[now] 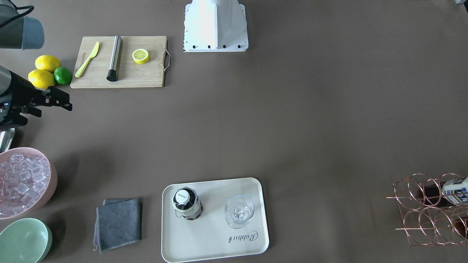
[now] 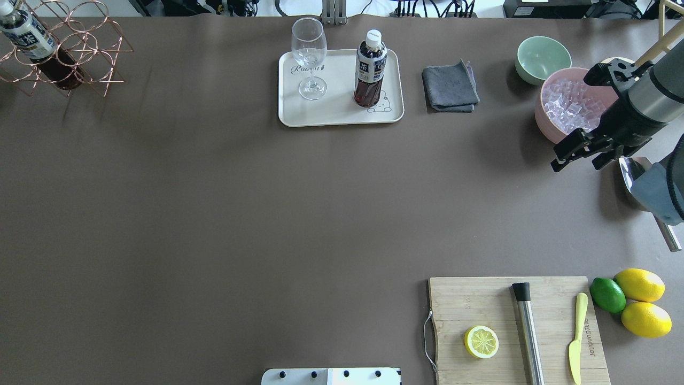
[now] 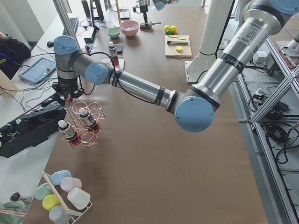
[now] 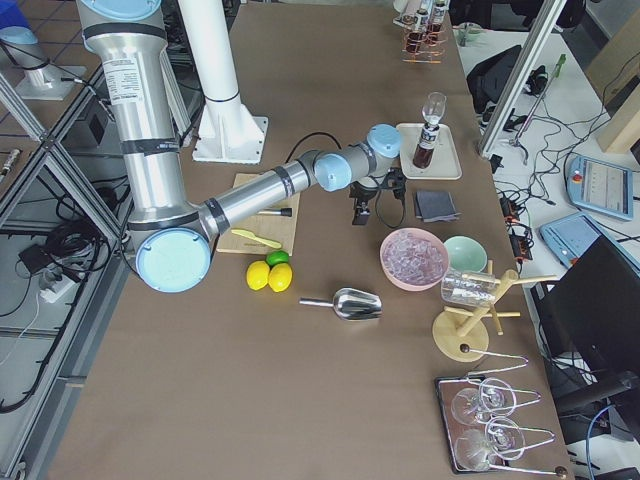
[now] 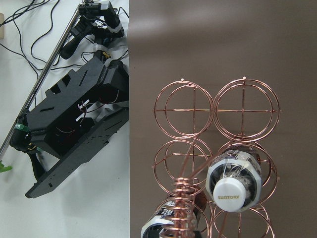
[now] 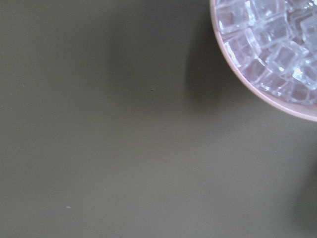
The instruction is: Take tea from basket to plate
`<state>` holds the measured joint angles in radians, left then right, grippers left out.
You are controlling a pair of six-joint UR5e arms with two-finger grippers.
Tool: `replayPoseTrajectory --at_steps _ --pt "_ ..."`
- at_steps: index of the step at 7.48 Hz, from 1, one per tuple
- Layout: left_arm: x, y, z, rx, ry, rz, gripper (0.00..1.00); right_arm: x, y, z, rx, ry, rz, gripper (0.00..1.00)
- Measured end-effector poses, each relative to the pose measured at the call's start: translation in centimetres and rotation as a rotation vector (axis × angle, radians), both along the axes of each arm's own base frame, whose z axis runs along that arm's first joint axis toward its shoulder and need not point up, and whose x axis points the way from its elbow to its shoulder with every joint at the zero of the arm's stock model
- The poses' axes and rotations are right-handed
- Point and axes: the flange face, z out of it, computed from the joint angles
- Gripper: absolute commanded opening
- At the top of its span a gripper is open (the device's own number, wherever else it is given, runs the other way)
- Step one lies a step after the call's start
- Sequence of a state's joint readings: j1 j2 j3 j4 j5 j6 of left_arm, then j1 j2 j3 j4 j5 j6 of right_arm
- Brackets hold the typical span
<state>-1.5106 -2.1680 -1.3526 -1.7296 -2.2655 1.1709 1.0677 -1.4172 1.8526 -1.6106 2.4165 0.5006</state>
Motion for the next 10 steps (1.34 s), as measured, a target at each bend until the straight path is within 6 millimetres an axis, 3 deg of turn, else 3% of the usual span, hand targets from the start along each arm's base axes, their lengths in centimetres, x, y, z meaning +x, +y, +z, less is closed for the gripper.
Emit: replayPoseTrajectory --at_steps 4,6,10 --pt "2.8 -1.4 2.4 0.026 -0.029 0.013 0.0 5.4 3.0 6.7 0.042 0.032 -0.053 1.0" --pt "3.4 -1.7 2.2 0.031 -0.036 0.009 0.0 8.5 4.5 9.8 0.034 0.05 -0.049 1.0" --pt "4.3 -1.9 1.9 0.022 -0.04 -0.011 0.0 14.6 8.8 13.8 -0.011 0.14 0.029 1.0"
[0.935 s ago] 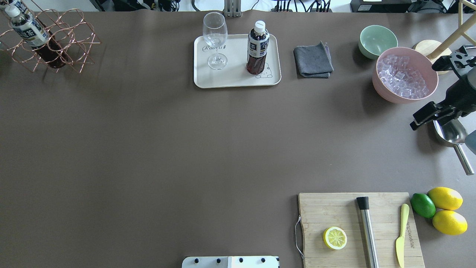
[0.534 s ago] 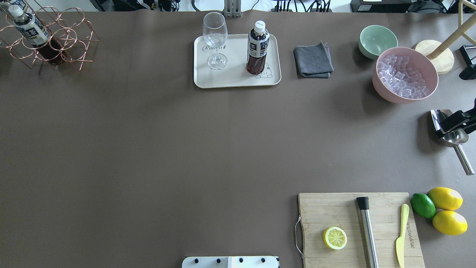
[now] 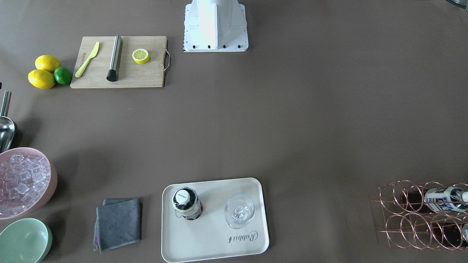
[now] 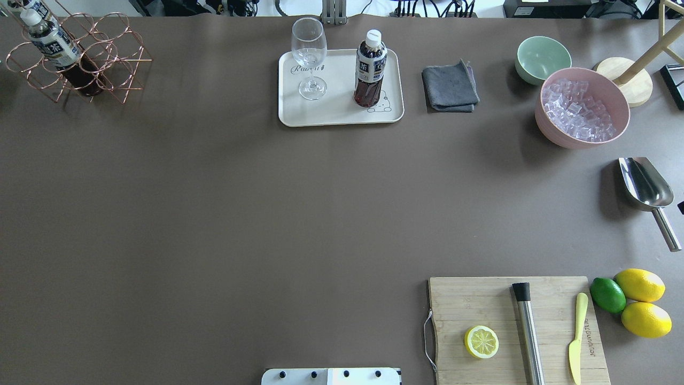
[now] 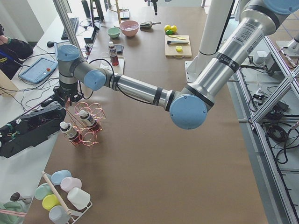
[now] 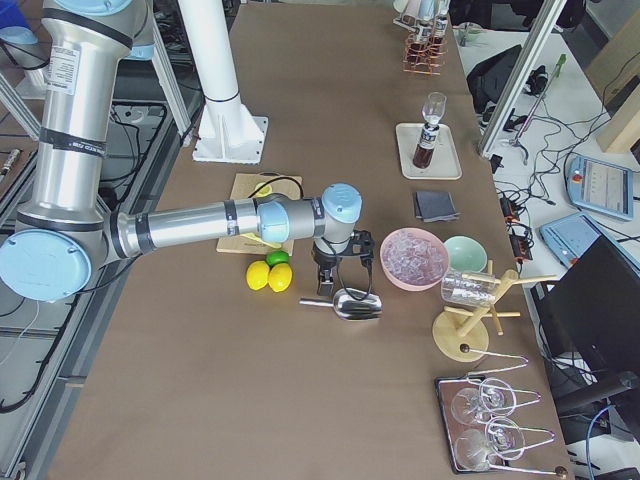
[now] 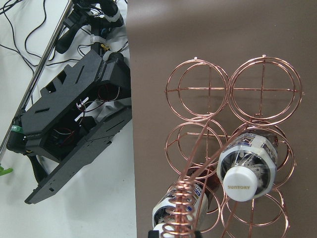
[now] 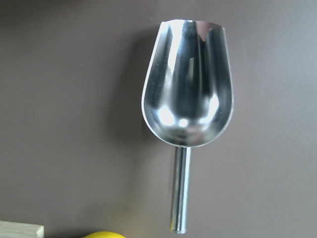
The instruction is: Take tea from basket to plate
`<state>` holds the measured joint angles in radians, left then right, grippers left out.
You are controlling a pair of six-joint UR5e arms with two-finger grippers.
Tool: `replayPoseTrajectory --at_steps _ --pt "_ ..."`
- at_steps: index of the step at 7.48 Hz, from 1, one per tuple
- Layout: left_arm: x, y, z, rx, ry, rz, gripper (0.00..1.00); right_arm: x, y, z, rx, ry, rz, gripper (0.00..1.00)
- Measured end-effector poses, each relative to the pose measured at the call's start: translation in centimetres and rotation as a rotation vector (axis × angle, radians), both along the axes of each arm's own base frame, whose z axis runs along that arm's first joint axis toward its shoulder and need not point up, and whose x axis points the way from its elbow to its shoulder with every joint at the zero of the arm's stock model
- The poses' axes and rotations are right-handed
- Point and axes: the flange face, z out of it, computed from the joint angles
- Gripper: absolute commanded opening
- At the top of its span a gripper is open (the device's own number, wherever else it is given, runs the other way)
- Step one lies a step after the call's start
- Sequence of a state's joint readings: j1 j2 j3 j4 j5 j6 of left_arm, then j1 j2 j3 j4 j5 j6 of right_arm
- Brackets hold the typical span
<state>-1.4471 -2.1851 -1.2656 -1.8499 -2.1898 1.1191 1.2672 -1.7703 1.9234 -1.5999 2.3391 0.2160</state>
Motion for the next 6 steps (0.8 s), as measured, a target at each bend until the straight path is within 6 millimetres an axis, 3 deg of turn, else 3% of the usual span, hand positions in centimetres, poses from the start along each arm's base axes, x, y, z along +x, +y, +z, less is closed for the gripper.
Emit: replayPoseTrajectory --at_steps 2,4,6 --pt "0.2 0.0 0.0 0.003 -0.001 0.001 0.02 3.8 1.7 2.7 0.009 0.075 0.026 1.0" --pt "0.7 0.1 0.3 0.002 -0.002 0.007 0.04 5.9 2.9 4.8 -0.007 0.116 0.04 1.0" --pt "1.0 0.1 0.7 0.004 -0.002 0.011 0.75 7.7 3.4 6.9 -0.033 0.133 0.063 1.0"
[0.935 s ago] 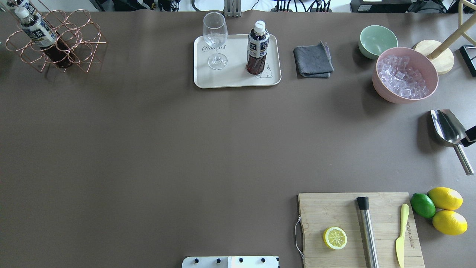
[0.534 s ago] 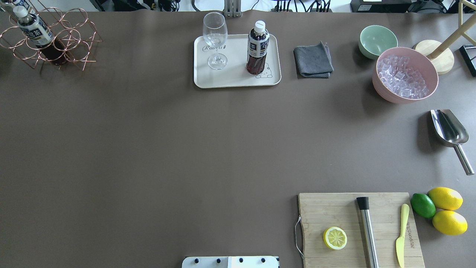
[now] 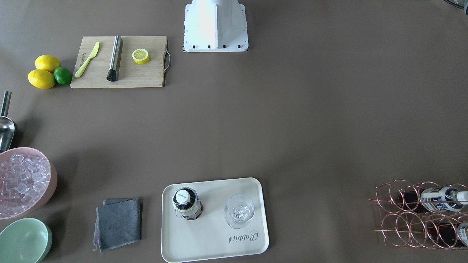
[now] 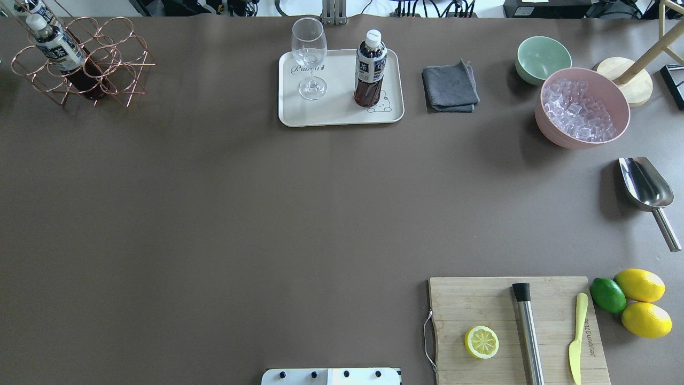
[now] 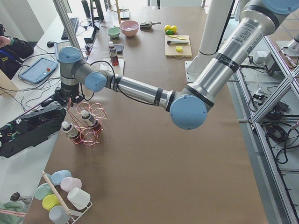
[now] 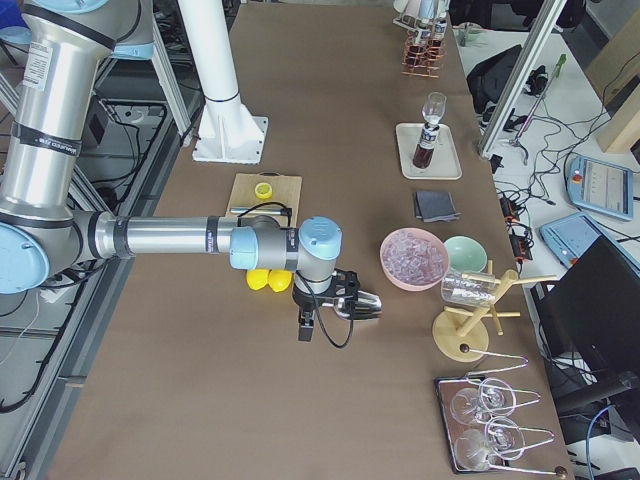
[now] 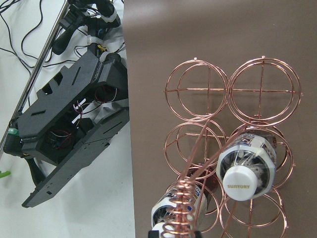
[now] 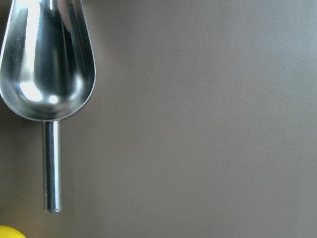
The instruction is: Take tea from basket to plate
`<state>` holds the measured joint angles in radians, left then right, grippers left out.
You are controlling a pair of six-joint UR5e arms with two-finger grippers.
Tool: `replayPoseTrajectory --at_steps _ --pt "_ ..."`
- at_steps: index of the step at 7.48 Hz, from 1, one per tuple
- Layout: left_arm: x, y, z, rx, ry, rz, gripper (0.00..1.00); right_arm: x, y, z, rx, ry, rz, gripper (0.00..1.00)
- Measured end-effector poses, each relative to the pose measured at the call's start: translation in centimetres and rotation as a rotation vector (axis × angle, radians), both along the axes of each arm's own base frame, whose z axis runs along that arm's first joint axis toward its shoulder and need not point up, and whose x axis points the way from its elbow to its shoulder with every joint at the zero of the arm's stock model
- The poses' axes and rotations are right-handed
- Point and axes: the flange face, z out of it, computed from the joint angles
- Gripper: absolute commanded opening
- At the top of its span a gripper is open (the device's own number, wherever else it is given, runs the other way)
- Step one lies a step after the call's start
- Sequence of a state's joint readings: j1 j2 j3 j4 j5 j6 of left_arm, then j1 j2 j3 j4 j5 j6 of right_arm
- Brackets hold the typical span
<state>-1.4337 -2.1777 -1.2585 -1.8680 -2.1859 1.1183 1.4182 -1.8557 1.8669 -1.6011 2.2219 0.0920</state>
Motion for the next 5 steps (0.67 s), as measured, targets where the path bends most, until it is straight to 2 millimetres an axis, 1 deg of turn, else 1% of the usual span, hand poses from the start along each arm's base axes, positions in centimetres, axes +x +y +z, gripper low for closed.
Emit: replayPoseTrajectory --at_steps 1,3,4,5 --pt "0.1 0.0 0.1 0.0 0.0 0.0 0.97 1.5 0.0 0.2 -0.003 -0.008 0.036 1.0" --pt "0.1 0.0 0.3 -0.005 0.0 -0.001 0.98 3.9 0.1 -0.8 0.019 -0.023 0.101 1.0" --pt "0.1 0.0 0.3 -0.007 0.0 -0.001 0.98 5.1 0.5 -1.0 0.021 -0.032 0.134 1.0" --pt "0.1 0.0 0.4 -0.008 0.001 -0.001 0.98 5.7 0.8 -1.3 0.025 -0.035 0.152 1.0"
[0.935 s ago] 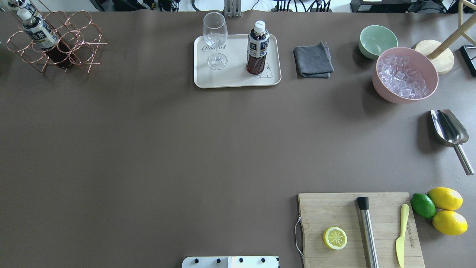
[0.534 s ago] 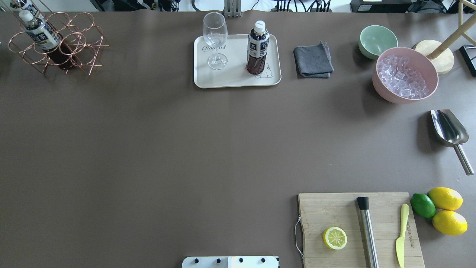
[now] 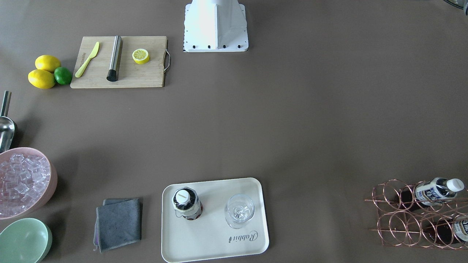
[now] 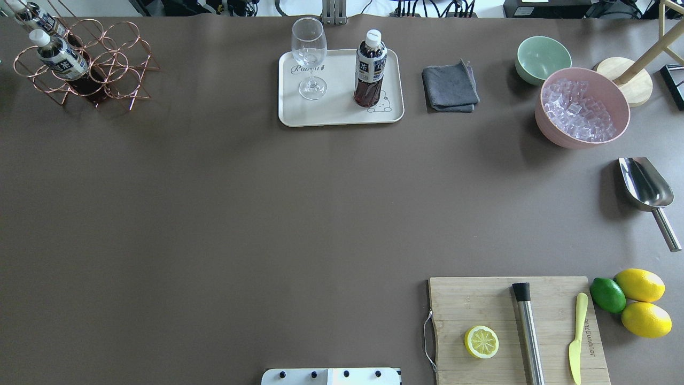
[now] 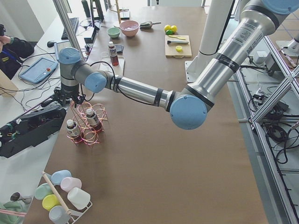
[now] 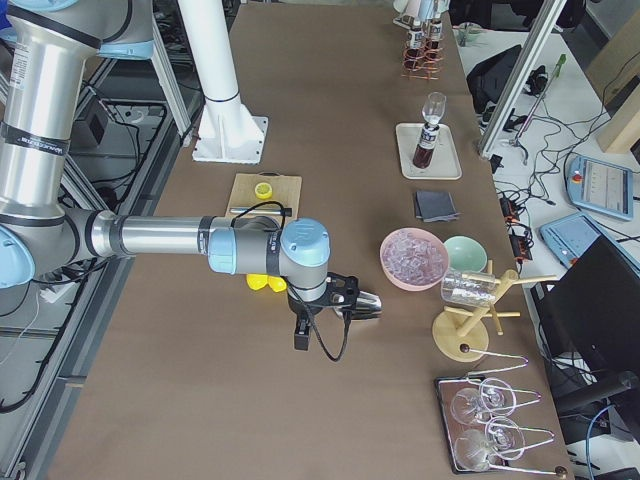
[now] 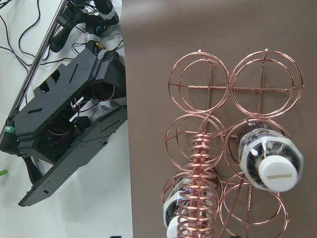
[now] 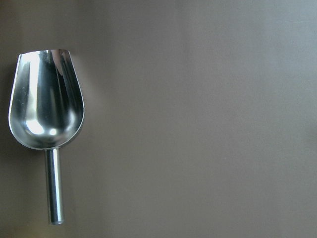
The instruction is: Take tea from basket to plate
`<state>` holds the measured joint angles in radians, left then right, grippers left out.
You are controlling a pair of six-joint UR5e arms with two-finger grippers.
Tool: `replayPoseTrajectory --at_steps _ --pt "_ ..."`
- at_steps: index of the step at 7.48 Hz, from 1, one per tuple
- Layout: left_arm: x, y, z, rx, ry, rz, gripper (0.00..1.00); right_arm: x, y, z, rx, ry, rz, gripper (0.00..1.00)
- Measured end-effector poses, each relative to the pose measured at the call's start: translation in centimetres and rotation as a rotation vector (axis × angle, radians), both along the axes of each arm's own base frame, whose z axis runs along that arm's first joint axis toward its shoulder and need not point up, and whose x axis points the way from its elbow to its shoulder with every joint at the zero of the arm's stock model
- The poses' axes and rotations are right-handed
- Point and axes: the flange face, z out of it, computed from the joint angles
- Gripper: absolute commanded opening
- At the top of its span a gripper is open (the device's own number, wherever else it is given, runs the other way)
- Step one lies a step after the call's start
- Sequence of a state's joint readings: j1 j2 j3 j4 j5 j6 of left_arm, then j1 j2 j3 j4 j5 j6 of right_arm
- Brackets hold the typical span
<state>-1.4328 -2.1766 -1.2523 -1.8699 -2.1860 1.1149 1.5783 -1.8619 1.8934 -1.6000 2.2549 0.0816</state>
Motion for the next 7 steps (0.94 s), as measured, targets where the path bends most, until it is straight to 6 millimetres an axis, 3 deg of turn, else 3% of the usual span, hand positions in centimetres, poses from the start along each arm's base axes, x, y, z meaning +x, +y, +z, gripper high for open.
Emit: replayPoseTrajectory --at_steps 3,5,7 --pt "-0.4 0.7 0.0 -0.021 0.025 -0.027 0.98 1.2 0.6 -0.6 0.01 -0.001 0.033 1.0" --pt "-0.6 2.6 0.0 -0.037 0.087 -0.008 0.98 1.2 1.7 0.0 -0.006 -0.005 0.034 1.0" --pt "-2.2 4.5 -0.6 -0.056 0.195 0.02 0.98 1.2 2.0 0.0 -0.002 -0.005 0.032 1.0"
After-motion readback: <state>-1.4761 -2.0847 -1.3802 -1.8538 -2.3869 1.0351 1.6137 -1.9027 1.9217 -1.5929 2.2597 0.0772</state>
